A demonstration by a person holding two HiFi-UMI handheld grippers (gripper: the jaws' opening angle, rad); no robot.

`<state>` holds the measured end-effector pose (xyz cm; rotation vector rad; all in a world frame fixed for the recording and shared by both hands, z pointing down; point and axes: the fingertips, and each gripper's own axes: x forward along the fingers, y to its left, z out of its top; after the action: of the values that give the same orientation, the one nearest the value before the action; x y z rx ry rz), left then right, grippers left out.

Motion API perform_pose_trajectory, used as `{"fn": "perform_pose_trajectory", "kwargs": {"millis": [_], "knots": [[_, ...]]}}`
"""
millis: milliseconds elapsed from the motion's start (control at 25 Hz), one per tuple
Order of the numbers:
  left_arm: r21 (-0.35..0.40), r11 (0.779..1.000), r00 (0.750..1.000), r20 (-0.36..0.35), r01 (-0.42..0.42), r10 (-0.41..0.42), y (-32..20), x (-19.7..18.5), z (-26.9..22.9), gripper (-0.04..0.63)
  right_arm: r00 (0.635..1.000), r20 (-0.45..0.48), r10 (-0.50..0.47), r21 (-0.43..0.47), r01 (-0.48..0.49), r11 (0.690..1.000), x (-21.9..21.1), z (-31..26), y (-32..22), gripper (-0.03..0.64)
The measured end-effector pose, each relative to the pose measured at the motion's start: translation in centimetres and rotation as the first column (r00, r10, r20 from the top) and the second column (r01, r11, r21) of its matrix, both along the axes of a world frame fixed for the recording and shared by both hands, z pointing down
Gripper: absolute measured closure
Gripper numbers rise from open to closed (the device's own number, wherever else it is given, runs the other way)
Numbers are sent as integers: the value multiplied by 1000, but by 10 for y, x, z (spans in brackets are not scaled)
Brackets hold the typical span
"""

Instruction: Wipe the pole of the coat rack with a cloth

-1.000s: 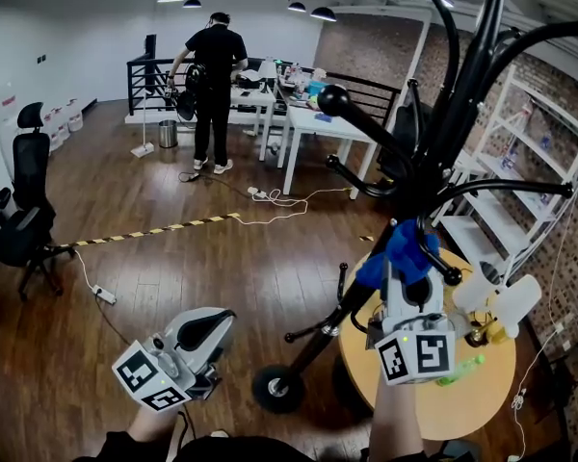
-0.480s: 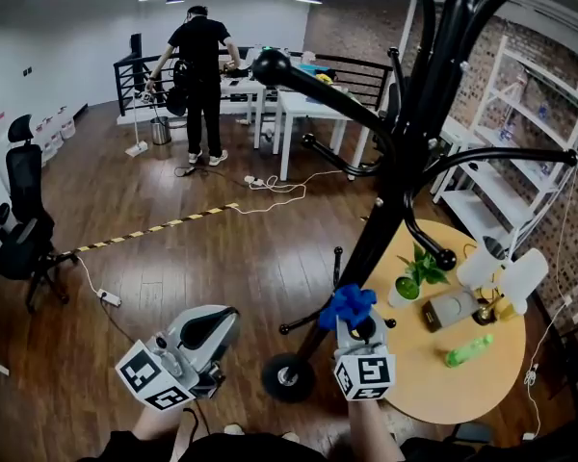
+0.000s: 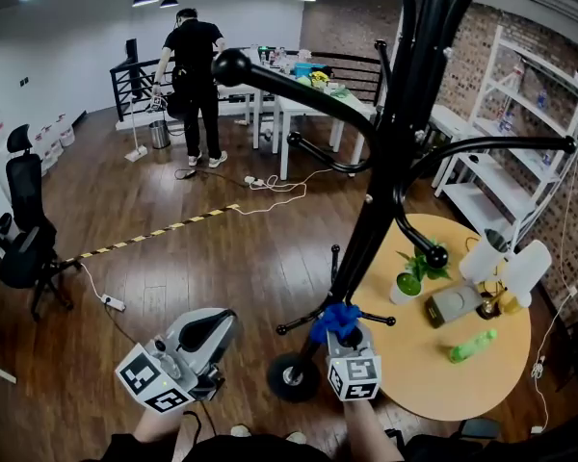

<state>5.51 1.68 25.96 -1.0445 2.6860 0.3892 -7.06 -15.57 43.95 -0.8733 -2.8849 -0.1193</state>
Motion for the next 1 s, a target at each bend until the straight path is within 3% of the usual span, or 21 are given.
{"fn": "perform_pose_trajectory", "kwargs": {"millis": [240,440,720,1000], "knots": [[-7,1000,1000,6,0,0,-2,1,0,592,989,149,25,-101,-10,995,1,-84,1,532],[2,1000,1000,13,19,-19,6,2,1,592,958,286,18,-169,32,985,2,-169,-2,532],[35,998,998,37,49,-50,18,2,-1,592,851,524,11,-188,104,977,5,-302,-4,529],[57,996,997,52,62,-65,29,4,-2,592,829,559,22,-198,108,974,9,-324,-1,529]]}}
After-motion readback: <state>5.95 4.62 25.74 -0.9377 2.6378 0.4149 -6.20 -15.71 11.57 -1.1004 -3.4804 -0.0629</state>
